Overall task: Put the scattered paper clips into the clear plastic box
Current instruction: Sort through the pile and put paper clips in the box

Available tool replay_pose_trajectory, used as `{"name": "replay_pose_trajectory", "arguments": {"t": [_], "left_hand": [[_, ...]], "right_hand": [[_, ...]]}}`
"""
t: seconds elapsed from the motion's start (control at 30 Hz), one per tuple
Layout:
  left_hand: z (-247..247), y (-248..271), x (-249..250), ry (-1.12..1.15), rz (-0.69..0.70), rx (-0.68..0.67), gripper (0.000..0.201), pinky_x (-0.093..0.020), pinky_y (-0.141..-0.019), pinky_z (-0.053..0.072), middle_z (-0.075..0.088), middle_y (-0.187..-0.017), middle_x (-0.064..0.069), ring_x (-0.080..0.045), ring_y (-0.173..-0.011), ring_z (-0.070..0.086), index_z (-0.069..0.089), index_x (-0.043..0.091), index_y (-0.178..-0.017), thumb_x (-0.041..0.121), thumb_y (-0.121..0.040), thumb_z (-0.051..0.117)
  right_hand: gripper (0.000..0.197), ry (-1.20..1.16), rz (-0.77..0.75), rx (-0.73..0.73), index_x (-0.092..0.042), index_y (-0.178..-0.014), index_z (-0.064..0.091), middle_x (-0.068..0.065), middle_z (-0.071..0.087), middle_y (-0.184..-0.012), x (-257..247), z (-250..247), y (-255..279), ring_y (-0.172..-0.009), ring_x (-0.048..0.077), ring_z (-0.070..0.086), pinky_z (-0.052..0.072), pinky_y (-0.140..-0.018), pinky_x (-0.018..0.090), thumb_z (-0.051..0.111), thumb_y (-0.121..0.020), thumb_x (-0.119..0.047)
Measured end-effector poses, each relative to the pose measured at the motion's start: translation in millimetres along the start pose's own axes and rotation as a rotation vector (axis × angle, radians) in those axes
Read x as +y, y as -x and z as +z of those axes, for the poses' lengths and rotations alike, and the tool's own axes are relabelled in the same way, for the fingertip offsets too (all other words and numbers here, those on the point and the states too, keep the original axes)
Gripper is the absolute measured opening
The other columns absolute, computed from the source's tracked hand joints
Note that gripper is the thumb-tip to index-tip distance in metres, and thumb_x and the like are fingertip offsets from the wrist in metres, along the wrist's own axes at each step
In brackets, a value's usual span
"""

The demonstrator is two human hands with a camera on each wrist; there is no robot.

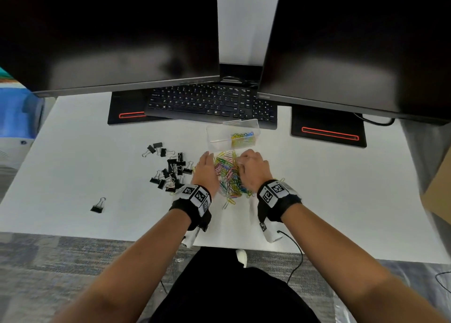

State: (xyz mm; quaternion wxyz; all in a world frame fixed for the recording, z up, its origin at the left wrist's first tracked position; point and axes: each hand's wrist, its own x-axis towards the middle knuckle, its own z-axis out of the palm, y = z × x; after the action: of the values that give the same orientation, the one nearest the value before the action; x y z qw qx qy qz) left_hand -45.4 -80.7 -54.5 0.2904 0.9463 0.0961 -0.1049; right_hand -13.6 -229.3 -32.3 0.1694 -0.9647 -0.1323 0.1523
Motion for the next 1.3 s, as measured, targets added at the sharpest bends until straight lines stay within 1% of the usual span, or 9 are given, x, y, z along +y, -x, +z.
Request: {"name": "replay_pose_trajectory", "arguments": {"t": [0.17, 0.27, 0.47, 0.57, 0.67, 0.83, 0.97, 1.07, 1.3], "left_hand": [[9.9, 4.7, 0.4, -0.038, 0.089, -0.106, 0.068, -0.027, -0.119, 0.012, 0.016, -0.157, -0.014, -0.023, -0.146, 0.015, 0.02, 0.004, -0.148, -0.009, -0.087, 0.044], [10.1, 8.1, 3.2, 0.042, 0.135, -0.067, 0.053, -0.027, -0.112, 0.031, 0.044, -0.142, -0.015, -0.026, -0.133, 0.041, 0.04, 0.005, -0.14, -0.004, -0.087, 0.044], [-23.8, -6.1, 9.2, 0.251, 0.08, 0.329, 0.051, -0.029, -0.094, 0.045, 0.043, -0.129, -0.011, -0.02, -0.113, 0.05, 0.042, 0.009, -0.131, -0.003, -0.083, 0.055], [-37.2, -20.8, 14.0, 0.19, 0.146, 0.307, 0.057, -0.024, -0.097, 0.038, 0.033, -0.135, -0.007, -0.016, -0.111, 0.044, 0.043, 0.021, -0.136, 0.002, -0.085, 0.059], [-38.0, -30.1, 10.0, 0.172, 0.122, 0.263, 0.031, -0.023, -0.106, 0.035, 0.037, -0.138, -0.007, -0.017, -0.119, 0.048, 0.066, 0.018, -0.115, 0.007, -0.087, 0.061], [-27.8, -21.6, 5.9, 0.298, 0.152, 0.326, 0.02, -0.022, -0.085, 0.051, 0.055, -0.124, -0.008, -0.017, -0.104, 0.06, 0.074, 0.01, -0.099, 0.003, -0.083, 0.066], [-29.8, -19.8, 10.5, 0.406, 0.075, 0.269, 0.041, -0.01, -0.071, 0.048, 0.061, -0.117, -0.005, -0.013, -0.091, 0.066, 0.06, 0.01, -0.116, -0.011, -0.082, 0.056], [-33.6, -25.2, 8.6, 0.392, -0.017, 0.167, 0.057, -0.017, -0.072, 0.049, 0.059, -0.122, -0.004, -0.013, -0.095, 0.062, 0.049, 0.012, -0.128, -0.013, -0.078, 0.059], [-32.6, -33.1, 2.1, 0.313, -0.023, -0.035, 0.062, -0.023, -0.075, 0.05, 0.063, -0.122, -0.007, -0.021, -0.102, 0.065, 0.051, 0.009, -0.128, -0.001, -0.071, 0.071]], "right_hand": [[0.048, -0.011, -0.101, -0.133, -0.019, -0.137, 0.046, 0.0, 0.036, -0.149, -8.2, 2.0, -13.3, -0.135, 0.025, 0.034, 0.037, -0.106, 0.047, 0.041, -0.092, -0.002], [0.046, 0.049, -0.135, -0.149, -0.017, -0.133, 0.05, 0.001, 0.042, -0.143, -9.4, 9.3, -9.9, -0.13, 0.026, 0.038, 0.04, -0.099, 0.045, 0.04, -0.091, -0.002], [0.04, 0.008, -0.149, -0.007, -0.016, -0.124, 0.058, 0.002, 0.056, -0.128, -4.9, 8.8, -8.0, -0.116, 0.026, 0.049, 0.045, -0.089, 0.041, 0.042, -0.089, -0.003], [0.036, -0.028, -0.198, 0.016, -0.014, -0.119, 0.062, 0.004, 0.059, -0.121, -11.3, 9.2, -8.2, -0.112, 0.028, 0.051, 0.046, -0.086, 0.041, 0.045, -0.088, -0.003], [0.028, -0.169, -0.206, 0.209, -0.006, -0.109, 0.066, 0.011, 0.062, -0.108, -19.1, 5.8, -6.9, -0.102, 0.031, 0.057, 0.05, -0.084, 0.041, 0.048, -0.087, -0.001], [0.039, -0.155, -0.345, 0.44, 0.001, -0.107, 0.065, 0.015, 0.062, -0.107, -23.9, -6.8, -14.8, -0.101, 0.033, 0.058, 0.051, -0.087, 0.039, 0.055, -0.072, 0.014], [0.038, 0.096, -0.329, 0.137, -0.004, -0.112, 0.062, 0.012, 0.061, -0.112, -36.1, -23.6, -29.2, -0.106, 0.032, 0.056, 0.045, -0.089, 0.04, 0.051, -0.078, 0.01], [0.024, 0.431, -0.273, -0.109, -0.011, -0.108, 0.06, 0.008, 0.063, -0.11, -51.7, -37.6, -35.6, -0.106, 0.027, 0.059, 0.041, -0.091, 0.036, 0.054, -0.086, -0.005], [0.036, 0.34, -0.122, -0.234, -0.002, -0.121, 0.054, 0.013, 0.061, -0.119, -77.7, -42.4, -51.2, -0.109, 0.029, 0.061, 0.049, -0.089, 0.036, 0.061, -0.087, -0.009]]}}
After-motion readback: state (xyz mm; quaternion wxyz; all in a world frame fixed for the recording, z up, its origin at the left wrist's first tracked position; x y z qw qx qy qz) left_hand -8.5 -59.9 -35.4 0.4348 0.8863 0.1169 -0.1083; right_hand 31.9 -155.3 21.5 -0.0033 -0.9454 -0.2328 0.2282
